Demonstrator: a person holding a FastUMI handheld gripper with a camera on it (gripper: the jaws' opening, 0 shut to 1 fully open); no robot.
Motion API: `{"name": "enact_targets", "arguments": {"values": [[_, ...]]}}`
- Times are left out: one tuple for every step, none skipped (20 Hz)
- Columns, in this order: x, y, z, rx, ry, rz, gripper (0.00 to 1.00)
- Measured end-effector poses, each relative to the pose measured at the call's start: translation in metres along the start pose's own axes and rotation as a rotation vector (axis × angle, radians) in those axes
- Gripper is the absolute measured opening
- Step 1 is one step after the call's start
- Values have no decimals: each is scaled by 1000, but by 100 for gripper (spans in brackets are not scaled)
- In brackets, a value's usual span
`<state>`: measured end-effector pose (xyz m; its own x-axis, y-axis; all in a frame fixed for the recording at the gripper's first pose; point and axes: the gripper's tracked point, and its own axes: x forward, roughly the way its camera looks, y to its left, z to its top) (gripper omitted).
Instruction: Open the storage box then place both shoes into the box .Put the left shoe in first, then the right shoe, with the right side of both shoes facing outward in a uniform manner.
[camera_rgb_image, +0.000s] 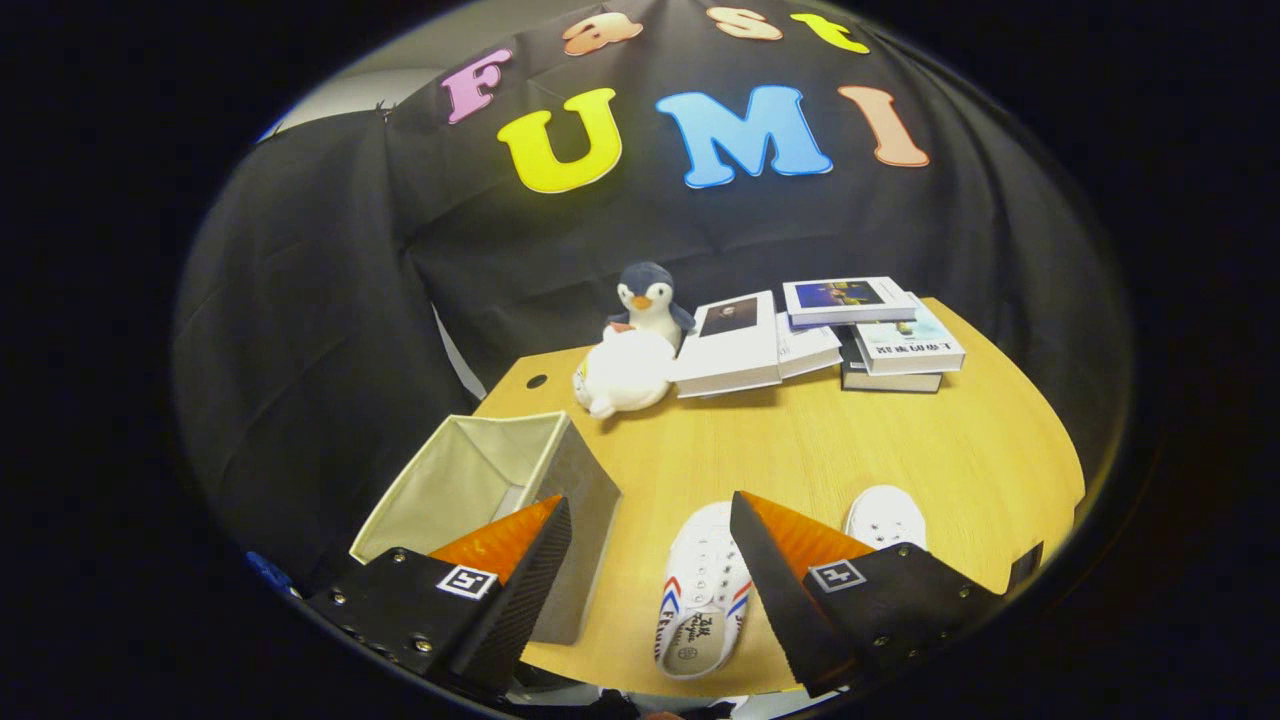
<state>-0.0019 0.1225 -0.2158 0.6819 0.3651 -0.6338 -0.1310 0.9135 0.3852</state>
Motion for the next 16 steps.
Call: {"name": "enact_targets", "arguments": {"values": [[4,-9,-7,3,16,-15,98],[9,-17,-15,7,33,-29,98],[13,-23,-22,11,48,-38,98],[18,-30,-30,16,67,-48,98],[23,-36,-38,19,88,-58,98],[28,-41,-46,22,107,-67,98],[32,-46,-54,25,126,-77,98],[35,-51,-63,27,146,-89,98],[38,-58,-72,27,167,-107,98],[42,-63,-80,23,191,-120,98],[45,-66,-89,21,213,-127,98],[48,-69,-96,19,233,-131,98],[51,-71,-103,16,254,-136,98],[53,-75,-110,12,272,-146,98],[55,-79,-116,10,294,-160,98],[56,-80,-123,15,314,-166,98]]}}
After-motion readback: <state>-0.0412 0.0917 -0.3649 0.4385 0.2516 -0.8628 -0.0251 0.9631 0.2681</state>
